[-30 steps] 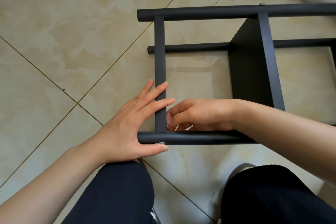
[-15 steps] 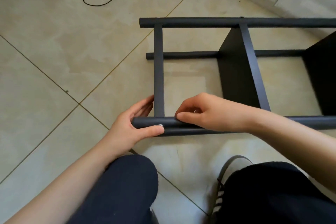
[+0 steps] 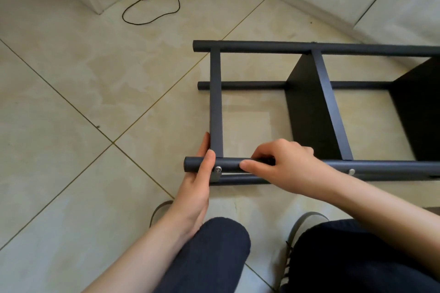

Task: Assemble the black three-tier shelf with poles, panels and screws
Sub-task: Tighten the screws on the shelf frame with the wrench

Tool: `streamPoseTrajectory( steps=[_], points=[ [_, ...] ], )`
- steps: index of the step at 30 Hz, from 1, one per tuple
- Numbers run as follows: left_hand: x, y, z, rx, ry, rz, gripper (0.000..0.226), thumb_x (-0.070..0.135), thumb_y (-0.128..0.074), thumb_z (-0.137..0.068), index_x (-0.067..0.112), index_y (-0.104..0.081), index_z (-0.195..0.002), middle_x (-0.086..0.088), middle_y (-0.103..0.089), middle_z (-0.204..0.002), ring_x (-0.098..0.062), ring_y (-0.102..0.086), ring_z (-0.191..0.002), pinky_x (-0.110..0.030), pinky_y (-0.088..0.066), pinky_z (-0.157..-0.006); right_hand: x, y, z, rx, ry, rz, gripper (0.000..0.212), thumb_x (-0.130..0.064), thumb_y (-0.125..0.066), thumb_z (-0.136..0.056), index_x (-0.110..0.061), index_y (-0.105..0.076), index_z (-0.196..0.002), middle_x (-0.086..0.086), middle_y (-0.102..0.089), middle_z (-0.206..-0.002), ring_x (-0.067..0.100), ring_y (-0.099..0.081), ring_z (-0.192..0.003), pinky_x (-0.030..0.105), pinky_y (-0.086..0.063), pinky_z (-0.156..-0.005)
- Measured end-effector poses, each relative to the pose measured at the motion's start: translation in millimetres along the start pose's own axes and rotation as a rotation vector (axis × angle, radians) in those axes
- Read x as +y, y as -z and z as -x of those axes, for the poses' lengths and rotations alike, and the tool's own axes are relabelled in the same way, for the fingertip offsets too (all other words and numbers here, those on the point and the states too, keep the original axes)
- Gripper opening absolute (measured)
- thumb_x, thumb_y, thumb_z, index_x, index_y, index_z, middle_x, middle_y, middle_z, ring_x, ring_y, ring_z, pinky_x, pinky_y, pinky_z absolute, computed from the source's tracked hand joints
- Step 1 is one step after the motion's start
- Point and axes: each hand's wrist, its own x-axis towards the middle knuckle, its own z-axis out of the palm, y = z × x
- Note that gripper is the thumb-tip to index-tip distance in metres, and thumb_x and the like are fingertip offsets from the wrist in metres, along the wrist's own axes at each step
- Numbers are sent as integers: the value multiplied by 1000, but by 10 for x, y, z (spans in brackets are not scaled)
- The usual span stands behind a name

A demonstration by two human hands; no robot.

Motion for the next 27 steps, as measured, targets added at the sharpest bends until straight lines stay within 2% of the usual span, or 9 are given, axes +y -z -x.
streamPoseTrajectory(
  steps=[3, 8, 11, 13, 15, 18, 21, 24, 27],
  points=[
    [61, -41, 18, 28, -17, -14, 67, 66, -53, -83, 49, -41, -147, 23, -49, -148, 3, -40, -139, -34, -23, -123, -7, 29, 0, 40, 4, -14, 45, -72, -51, -85, -30, -66, -78, -9, -64, -66, 6, -57, -72, 37, -31, -82],
    [313, -81, 49, 18, -48, -16, 69, 68, -66, -78, 50, -48, -142, 21, -57, -141, 1, -46, -135, -35, -25, -122, -105, 160, 50, 84, 25, -66, 45, -68, -50, -88, -28, -69, -82, -5, -68, -71, 9, -59, -74, 36, -27, -84],
    [595, -141, 31, 17, -88, -42, 57, 67, -64, -74, 57, -56, -130, 25, -62, -133, 4, -51, -129, -31, -31, -116, -210, 367, 125, 143, 32, -144, 42, -67, -51, -88, -30, -69, -80, -4, -70, -71, 11, -61, -74, 37, -26, -87],
    [838, -206, 24, 14, -127, -63, 50, 71, -69, -74, 61, -60, -121, 30, -64, -125, 10, -56, -120, -28, -35, -109, -291, 532, 188, 196, 38, -201, 43, -69, -52, -87, -31, -71, -79, -10, -70, -70, 10, -61, -74, 39, -30, -90],
    [1098, -284, 37, 4, -169, -86, 56, 72, -67, -69, 64, -57, -123, 34, -65, -120, 12, -56, -115, -28, -36, -103, -369, 706, 267, 231, 54, -271, 45, -70, -53, -85, -30, -72, -77, -18, -68, -67, 9, -61, -73, 45, -39, -94],
    [1497, -418, 102, -22, -246, -126, 69, 79, -71, -60, 65, -54, -126, 38, -64, -117, 12, -54, -116, -25, -35, -101, -479, 989, 418, 264, 94, -370, 58, -78, -51, -73, -27, -76, -82, -12, -72, -74, 16, -65, -80, 52, -48, -96],
    [1852, -567, 180, -40, -303, -167, 60, 75, -75, -66, 63, -58, -122, 38, -66, -110, 9, -54, -117, -25, -33, -104, -562, 1247, 561, 279, 137, -463, 48, -70, -58, -78, -26, -76, -86, -7, -74, -79, 16, -68, -82, 41, -58, -87],
    [2152, -686, 281, -56, -348, -198, 54, 69, -71, -62, 61, -61, -115, 34, -68, -106, 9, -58, -112, -21, -37, -99, -671, 1448, 718, 308, 175, -532, 29, -53, -62, -89, -27, -73, -88, -9, -74, -77, 6, -65, -73, 22, -55, -72],
    [2436, -811, 406, -82, -386, -238, 51, 65, -70, -65, 59, -61, -115, 29, -65, -115, 6, -55, -117, -26, -34, -106, -763, 1613, 892, 330, 218, -617, 24, -49, -62, -91, -27, -72, -90, -8, -75, -78, 3, -64, -69, 13, -51, -65]
  ],
)
